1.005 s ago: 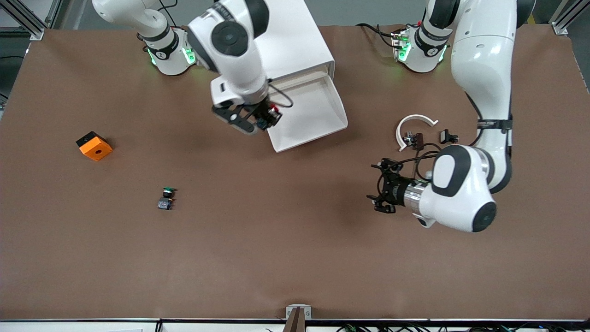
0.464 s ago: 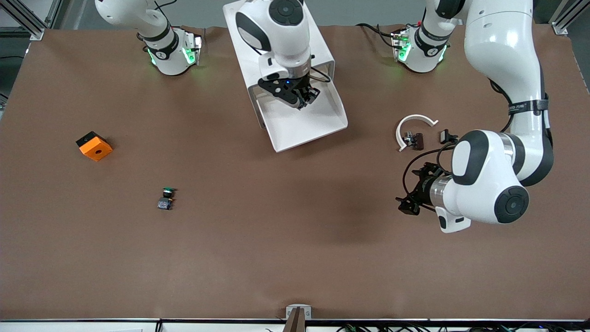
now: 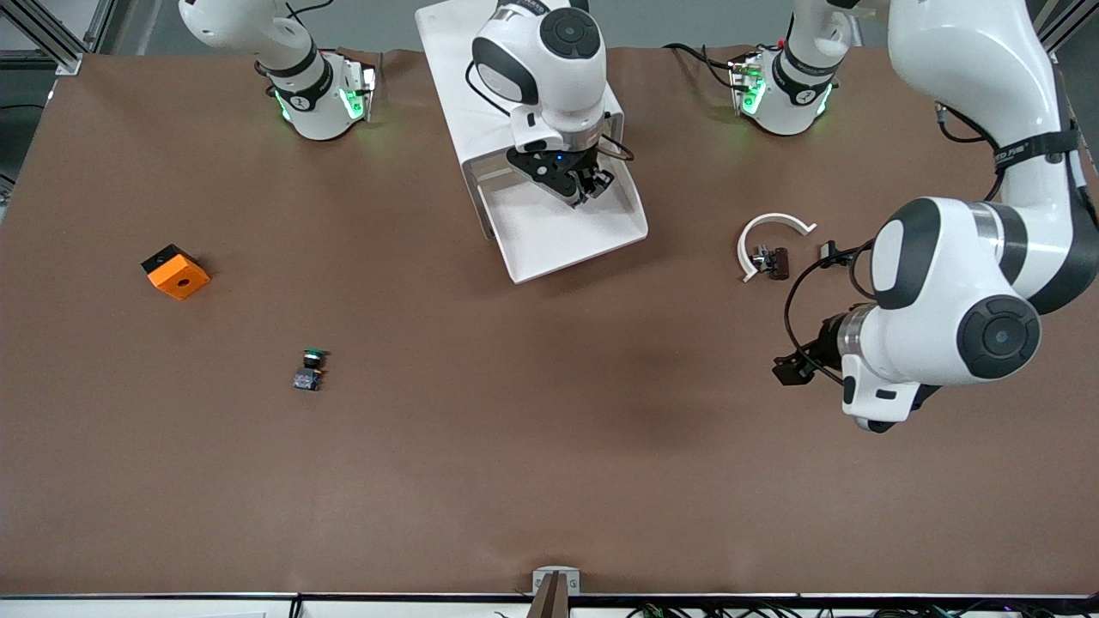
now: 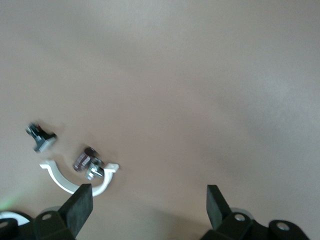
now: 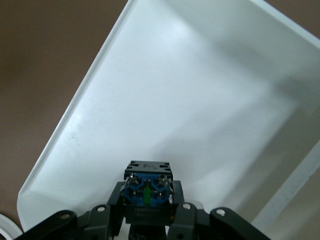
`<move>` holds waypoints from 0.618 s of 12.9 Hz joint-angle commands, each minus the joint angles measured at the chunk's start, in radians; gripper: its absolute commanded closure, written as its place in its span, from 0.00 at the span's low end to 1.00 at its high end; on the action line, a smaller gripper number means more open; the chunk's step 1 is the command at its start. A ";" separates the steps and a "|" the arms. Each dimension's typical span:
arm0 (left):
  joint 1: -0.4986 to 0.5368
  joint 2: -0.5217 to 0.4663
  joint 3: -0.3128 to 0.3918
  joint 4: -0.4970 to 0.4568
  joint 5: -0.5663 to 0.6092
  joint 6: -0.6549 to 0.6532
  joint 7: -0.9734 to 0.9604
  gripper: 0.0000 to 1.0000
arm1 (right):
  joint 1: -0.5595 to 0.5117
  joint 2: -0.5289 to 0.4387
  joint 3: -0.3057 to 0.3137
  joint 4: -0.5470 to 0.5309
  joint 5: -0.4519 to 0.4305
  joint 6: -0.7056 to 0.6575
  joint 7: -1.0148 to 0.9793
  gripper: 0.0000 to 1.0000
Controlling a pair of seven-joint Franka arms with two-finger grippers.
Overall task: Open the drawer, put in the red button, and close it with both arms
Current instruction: 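Lower the red button into the drawer and open the right gripper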
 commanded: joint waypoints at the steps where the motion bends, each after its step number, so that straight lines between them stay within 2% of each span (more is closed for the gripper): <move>1: -0.003 -0.050 -0.001 -0.055 0.060 0.007 0.117 0.00 | 0.024 0.055 -0.013 0.056 -0.027 0.010 0.051 1.00; 4: -0.003 -0.081 -0.001 -0.112 0.068 0.044 0.229 0.00 | 0.029 0.083 -0.013 0.059 -0.039 0.043 0.073 1.00; 8: -0.014 -0.186 -0.019 -0.313 0.098 0.214 0.267 0.00 | 0.029 0.084 -0.017 0.059 -0.042 0.041 0.076 1.00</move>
